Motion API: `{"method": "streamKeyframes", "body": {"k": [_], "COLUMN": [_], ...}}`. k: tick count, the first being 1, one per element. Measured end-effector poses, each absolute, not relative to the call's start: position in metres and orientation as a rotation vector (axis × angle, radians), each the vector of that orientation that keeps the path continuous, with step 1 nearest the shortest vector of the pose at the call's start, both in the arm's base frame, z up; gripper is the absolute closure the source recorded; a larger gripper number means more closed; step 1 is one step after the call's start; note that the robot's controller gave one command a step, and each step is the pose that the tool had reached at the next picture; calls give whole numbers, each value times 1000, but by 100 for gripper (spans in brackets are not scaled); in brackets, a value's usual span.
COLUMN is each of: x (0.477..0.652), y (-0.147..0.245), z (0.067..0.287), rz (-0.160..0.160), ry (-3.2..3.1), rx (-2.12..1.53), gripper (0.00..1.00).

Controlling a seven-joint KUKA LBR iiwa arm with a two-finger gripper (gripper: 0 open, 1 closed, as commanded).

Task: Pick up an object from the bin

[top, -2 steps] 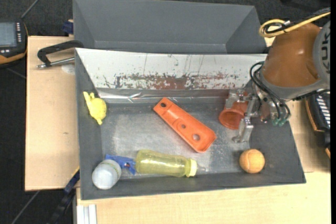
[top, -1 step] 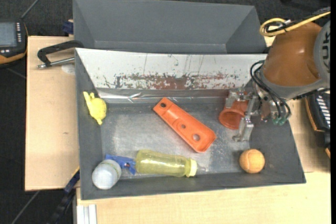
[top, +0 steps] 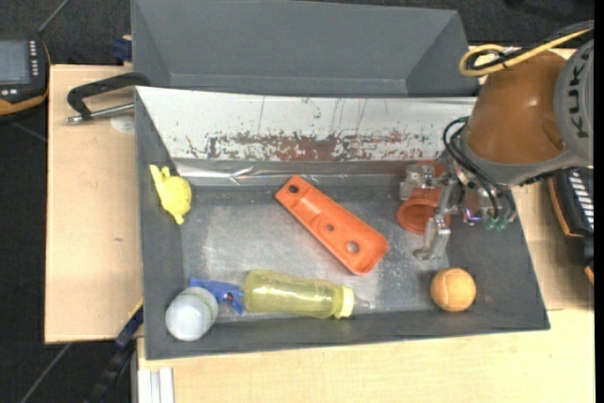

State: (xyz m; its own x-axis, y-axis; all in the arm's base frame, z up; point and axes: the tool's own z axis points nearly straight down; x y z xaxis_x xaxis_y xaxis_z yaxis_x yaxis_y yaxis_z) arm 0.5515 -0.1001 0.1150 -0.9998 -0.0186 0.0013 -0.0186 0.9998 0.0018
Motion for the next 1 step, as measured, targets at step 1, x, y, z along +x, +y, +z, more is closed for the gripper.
{"method": "streamKeyframes", "body": {"k": [1], "x": [579], "y": [-58], "z": [80], "rz": [-1], "ry": [-3134], "rx": [279], "gripper": [0]}}
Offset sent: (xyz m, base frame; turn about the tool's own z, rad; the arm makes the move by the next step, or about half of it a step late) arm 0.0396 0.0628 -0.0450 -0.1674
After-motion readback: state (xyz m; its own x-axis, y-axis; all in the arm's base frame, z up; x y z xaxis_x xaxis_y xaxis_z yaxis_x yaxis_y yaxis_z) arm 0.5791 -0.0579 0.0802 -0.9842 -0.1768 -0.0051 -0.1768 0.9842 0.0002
